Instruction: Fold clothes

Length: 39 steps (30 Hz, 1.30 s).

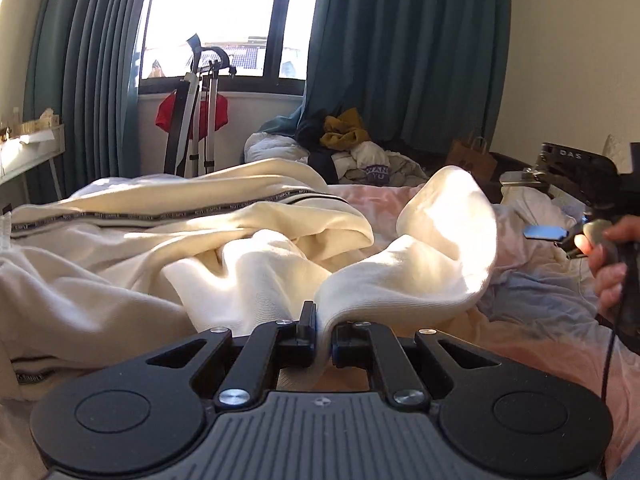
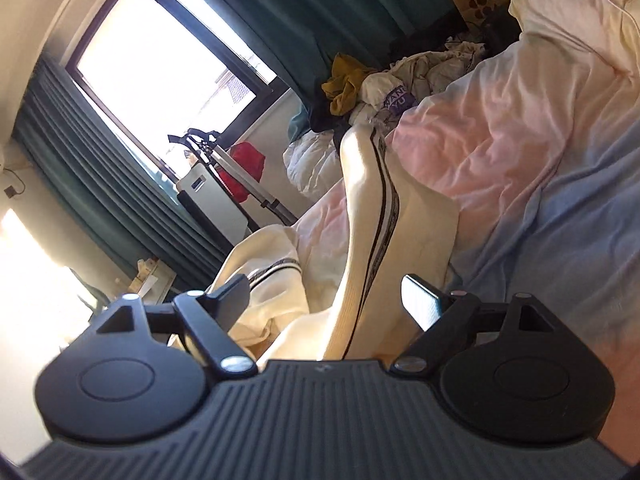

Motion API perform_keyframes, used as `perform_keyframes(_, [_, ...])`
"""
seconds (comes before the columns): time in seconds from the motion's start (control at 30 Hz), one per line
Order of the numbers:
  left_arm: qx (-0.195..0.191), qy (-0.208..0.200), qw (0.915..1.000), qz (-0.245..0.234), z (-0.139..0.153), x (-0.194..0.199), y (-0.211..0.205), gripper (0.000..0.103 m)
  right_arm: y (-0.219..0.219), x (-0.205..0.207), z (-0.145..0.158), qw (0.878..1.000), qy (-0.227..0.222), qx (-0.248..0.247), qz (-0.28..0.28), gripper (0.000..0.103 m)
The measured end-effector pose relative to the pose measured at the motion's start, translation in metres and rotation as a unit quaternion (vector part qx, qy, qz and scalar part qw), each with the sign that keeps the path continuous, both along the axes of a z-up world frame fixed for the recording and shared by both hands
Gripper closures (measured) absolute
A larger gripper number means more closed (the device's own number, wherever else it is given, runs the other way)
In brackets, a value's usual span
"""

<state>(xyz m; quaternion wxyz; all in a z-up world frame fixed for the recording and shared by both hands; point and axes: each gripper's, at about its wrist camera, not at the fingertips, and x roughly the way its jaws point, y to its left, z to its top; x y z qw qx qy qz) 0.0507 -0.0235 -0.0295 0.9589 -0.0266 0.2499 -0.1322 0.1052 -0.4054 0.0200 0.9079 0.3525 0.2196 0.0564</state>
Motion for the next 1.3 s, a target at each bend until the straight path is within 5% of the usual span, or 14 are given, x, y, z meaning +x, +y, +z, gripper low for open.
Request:
perform_keyframes(0.23, [-0.032, 0.016, 0.9992, -0.015, -0.013, 0.002, 0.007, 0.096, -0.015, 0.124, -0.001, 0.993, 0.062, -0.1, 0.003, 0.022])
perform_keyframes(0.33, [0.008, -0.014, 0.9996, -0.022, -0.022, 0.009, 0.001, 0.096, -0.016, 0.167, -0.011, 0.988, 0.093, -0.127, 0.002, 0.028])
perform_keyframes(0.47, [-0.019, 0.018, 0.9991, -0.034, -0.037, 0.027, 0.01, 0.096, -0.013, 0.202, -0.028, 0.98, 0.146, -0.133, -0.011, 0.092])
perform_keyframes(0.53, [-0.04, 0.017, 0.9983, -0.038, -0.036, 0.029, 0.017, 0.096, -0.011, 0.209, -0.022, 0.98, 0.142, -0.141, -0.022, 0.092])
perform_keyframes(0.7, [-0.064, -0.01, 0.9958, -0.064, -0.024, 0.02, 0.02, 0.095, -0.015, 0.196, 0.024, 0.986, 0.074, -0.144, -0.036, 0.094])
perform_keyframes(0.83, [-0.069, -0.035, 0.9927, -0.092, -0.014, 0.01, 0.016, 0.094, -0.04, 0.147, 0.067, 0.991, -0.037, -0.093, -0.085, 0.095])
perform_keyframes(0.97, [-0.071, -0.06, 0.9889, -0.116, -0.008, 0.004, 0.01, 0.092, -0.08, 0.082, 0.073, 0.977, -0.115, -0.044, -0.173, 0.095])
perform_keyframes(1.1, [-0.065, -0.034, 0.9902, -0.118, -0.015, 0.01, 0.006, 0.092, -0.109, 0.029, 0.03, 0.968, -0.062, -0.025, -0.242, 0.095])
perform_keyframes(1.3, [-0.078, -0.002, 0.9891, -0.125, -0.026, 0.017, 0.005, 0.092, -0.132, 0.002, -0.062, 0.946, 0.175, -0.066, -0.263, 0.094])
